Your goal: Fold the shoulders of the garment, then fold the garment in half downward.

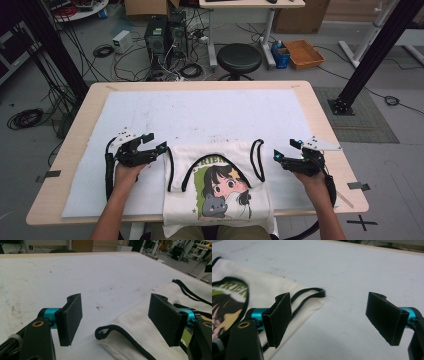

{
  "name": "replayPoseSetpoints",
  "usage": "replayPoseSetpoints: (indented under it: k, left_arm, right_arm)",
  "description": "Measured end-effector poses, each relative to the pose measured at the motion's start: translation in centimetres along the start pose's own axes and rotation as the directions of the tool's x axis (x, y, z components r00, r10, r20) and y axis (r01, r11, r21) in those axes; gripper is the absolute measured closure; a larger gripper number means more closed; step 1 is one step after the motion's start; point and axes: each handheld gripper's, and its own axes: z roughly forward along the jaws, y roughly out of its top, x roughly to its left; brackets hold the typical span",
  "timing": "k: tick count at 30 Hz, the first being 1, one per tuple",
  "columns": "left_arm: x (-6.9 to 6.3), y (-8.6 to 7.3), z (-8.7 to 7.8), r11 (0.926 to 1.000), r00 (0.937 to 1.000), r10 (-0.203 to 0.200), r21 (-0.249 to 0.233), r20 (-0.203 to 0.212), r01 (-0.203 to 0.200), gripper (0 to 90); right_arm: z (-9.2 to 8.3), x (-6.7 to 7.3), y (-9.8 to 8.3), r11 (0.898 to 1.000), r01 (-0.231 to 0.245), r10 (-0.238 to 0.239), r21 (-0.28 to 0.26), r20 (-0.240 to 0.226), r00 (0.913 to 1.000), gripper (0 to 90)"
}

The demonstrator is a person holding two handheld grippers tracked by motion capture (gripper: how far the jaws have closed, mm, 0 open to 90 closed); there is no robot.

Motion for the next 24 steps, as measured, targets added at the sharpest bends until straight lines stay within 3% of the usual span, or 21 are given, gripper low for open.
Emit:
replayPoseSetpoints:
  k: [6, 24]
  left_arm:
    - [0.2, 0.0, -0.1, 0.9999, 0.9998, -0.011, -0.002, -0.014, 0.011, 27.5]
    - [0.3, -0.2, 0.1, 0.9997, 0.9995, -0.02, 0.016, -0.025, 0.02, 27.5]
  right_arm:
    - [-1.0, -1.4, -0.4, 0.999, -0.034, 0.035, -0.008, 0.054, 0.9979, 20.6]
    - [-0.3, -0.8, -0.4, 1.0, -0.023, 0.023, 0.013, 0.023, 0.9995, 20.6]
